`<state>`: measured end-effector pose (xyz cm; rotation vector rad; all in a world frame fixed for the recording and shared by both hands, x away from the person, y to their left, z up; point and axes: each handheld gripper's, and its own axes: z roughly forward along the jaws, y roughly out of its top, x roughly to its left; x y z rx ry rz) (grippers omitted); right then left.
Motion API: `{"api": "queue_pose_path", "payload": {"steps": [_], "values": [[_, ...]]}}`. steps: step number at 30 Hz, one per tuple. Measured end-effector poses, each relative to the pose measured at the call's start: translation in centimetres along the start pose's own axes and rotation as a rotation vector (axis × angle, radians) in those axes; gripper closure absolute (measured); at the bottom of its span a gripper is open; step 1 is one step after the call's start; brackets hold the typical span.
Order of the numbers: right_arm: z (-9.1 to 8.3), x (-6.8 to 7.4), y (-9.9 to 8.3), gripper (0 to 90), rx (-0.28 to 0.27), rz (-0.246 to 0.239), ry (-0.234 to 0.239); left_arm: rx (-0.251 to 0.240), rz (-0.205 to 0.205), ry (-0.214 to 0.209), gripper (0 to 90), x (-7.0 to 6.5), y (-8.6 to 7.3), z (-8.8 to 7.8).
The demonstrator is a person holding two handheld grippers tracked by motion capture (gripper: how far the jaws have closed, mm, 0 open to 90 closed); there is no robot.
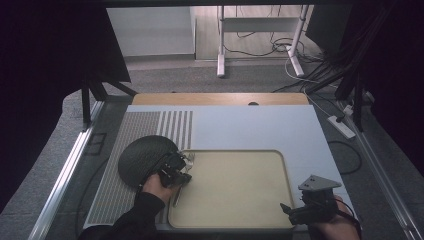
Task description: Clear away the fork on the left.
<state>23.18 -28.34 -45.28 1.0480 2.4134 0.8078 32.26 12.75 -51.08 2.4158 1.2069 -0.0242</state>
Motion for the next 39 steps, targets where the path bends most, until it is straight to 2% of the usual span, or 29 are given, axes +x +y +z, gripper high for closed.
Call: {"api": "queue_pose_path", "payload": {"steps": [5,10,13,23,27,29,32,34,35,36,39], "values": [[0.0,0.0,0.0,0.0,0.0,0.001,0.001,-0.002,-0.018,0.006,89.1,0.7,-0.4,-0.3],[0.0,0.0,0.0,0.0,0.001,0.0,0.001,-0.009,-0.02,-0.004,87.6,0.9,-0.5,-0.3],[0.0,0.0,0.0,0.0,0.001,-0.001,0.001,-0.013,-0.006,0.004,82.1,0.6,-0.4,-0.3],[0.0,0.0,0.0,0.0,0.0,0.002,0.004,-0.056,0.012,-0.022,67.2,0.5,-0.3,-1.0],[0.0,0.0,0.0,0.0,0.0,0.003,0.004,-0.081,0.026,-0.033,54.7,0.7,-0.2,-1.3],[0.0,0.0,0.0,0.0,0.0,0.002,0.004,-0.087,0.033,-0.034,52.2,0.8,-0.3,-1.5],[0.0,0.0,0.1,0.0,0.0,0.004,0.004,-0.091,0.022,-0.044,48.3,1.1,-0.4,-1.7],[0.0,0.0,0.1,0.0,0.0,0.002,0.004,-0.094,0.009,-0.038,40.5,1.2,-0.5,-1.9],[0.0,0.0,0.1,0.0,0.001,0.002,0.005,-0.097,0.006,-0.047,39.8,1.4,-0.6,-2.1],[0.1,0.0,0.1,0.0,0.001,0.002,0.005,-0.104,0.006,-0.054,39.5,1.5,-0.6,-2.2],[0.1,0.0,0.1,0.0,0.0,0.001,0.005,-0.13,0.013,-0.051,31.1,1.6,-0.8,-2.6]]}}
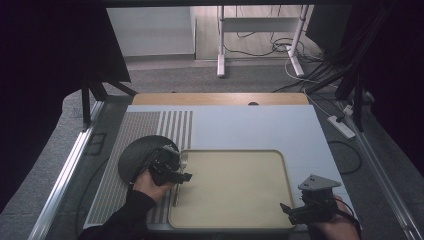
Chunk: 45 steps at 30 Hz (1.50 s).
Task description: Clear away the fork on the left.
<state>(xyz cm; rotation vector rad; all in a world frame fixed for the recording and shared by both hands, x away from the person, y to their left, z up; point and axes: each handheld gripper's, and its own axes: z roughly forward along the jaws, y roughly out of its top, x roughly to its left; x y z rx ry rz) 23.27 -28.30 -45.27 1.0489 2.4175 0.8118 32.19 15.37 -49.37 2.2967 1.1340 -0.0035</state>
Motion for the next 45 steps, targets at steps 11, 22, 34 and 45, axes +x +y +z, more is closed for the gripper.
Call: {"api": "queue_pose_path", "payload": {"steps": [11,22,34,45], "values": [[0.0,0.0,0.0,0.0,0.002,-0.001,-0.001,-0.044,-0.003,-0.043,2.8,0.5,-0.6,-0.7],[0.0,0.0,0.0,0.0,0.002,0.0,-0.001,-0.143,0.062,-0.043,0.0,1.4,-2.0,-1.6],[0.0,0.0,0.0,0.0,0.003,0.005,-0.005,-0.184,0.03,-0.032,0.0,2.0,-4.5,-4.1],[0.0,0.0,0.0,0.0,0.0,0.008,-0.014,-0.215,-0.007,-0.028,0.0,2.0,-7.4,-6.4]]}}
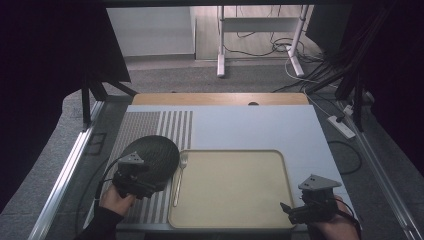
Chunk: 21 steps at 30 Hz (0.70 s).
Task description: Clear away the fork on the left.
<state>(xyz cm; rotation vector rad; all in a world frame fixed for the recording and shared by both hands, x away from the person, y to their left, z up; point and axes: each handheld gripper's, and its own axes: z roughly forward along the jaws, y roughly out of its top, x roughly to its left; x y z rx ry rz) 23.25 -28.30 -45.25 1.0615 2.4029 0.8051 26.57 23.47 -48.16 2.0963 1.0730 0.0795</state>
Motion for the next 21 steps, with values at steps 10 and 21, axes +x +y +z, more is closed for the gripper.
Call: {"api": "queue_pose_path", "payload": {"steps": [10,21], "values": [[0.0,0.0,0.0,0.0,-0.002,0.003,-0.005,-0.008,-0.043,0.009,0.0,-0.1,-2.2,-1.8],[-0.1,0.0,0.0,0.0,-0.006,0.009,-0.01,-0.02,-0.06,0.033,0.0,-0.5,-3.9,-3.2]]}}
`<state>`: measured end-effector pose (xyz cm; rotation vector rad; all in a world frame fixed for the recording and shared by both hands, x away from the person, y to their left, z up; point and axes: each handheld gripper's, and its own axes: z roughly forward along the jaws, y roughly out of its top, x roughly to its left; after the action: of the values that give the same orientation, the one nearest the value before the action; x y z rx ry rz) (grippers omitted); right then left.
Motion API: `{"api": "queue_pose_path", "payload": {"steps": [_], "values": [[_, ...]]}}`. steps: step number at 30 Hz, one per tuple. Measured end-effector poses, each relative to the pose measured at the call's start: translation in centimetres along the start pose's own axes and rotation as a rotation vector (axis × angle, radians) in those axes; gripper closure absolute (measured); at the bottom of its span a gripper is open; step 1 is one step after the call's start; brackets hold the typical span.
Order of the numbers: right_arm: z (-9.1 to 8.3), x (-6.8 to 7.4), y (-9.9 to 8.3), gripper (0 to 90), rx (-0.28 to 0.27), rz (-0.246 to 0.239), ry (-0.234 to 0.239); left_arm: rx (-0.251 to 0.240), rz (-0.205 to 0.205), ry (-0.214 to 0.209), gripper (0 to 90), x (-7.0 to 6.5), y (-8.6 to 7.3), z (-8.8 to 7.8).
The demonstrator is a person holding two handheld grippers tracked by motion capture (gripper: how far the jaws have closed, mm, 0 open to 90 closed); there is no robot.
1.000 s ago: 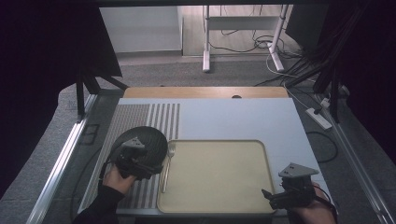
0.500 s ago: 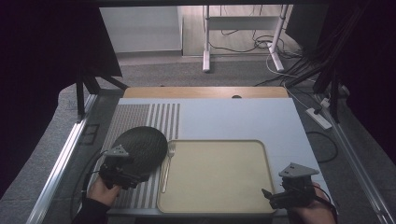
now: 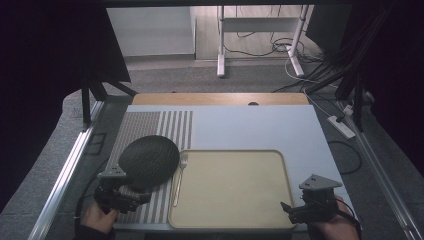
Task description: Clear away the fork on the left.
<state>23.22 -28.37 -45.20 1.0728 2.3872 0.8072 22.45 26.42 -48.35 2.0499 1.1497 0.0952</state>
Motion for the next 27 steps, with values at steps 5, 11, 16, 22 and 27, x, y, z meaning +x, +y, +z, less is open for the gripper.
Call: {"api": "queue_pose_path", "payload": {"steps": [5,11,16,22,27], "values": [[0.0,0.0,0.0,0.0,-0.003,0.003,-0.003,-0.022,-0.015,0.014,0.0,-0.1,-0.4,-0.7],[0.0,0.0,0.0,0.0,-0.006,0.007,-0.003,-0.023,0.0,0.057,0.0,-0.6,-0.9,-1.3],[0.0,0.0,0.0,0.0,-0.006,0.009,-0.003,-0.041,-0.001,0.07,0.0,-0.6,-1.4,-1.9],[0.0,0.0,0.0,0.0,-0.005,0.01,-0.005,-0.04,-0.003,0.108,0.0,-0.7,-1.8,-2.4],[0.0,0.0,0.0,0.0,-0.003,0.008,-0.007,-0.046,-0.009,0.13,0.0,-0.8,-2.1,-2.8]]}}
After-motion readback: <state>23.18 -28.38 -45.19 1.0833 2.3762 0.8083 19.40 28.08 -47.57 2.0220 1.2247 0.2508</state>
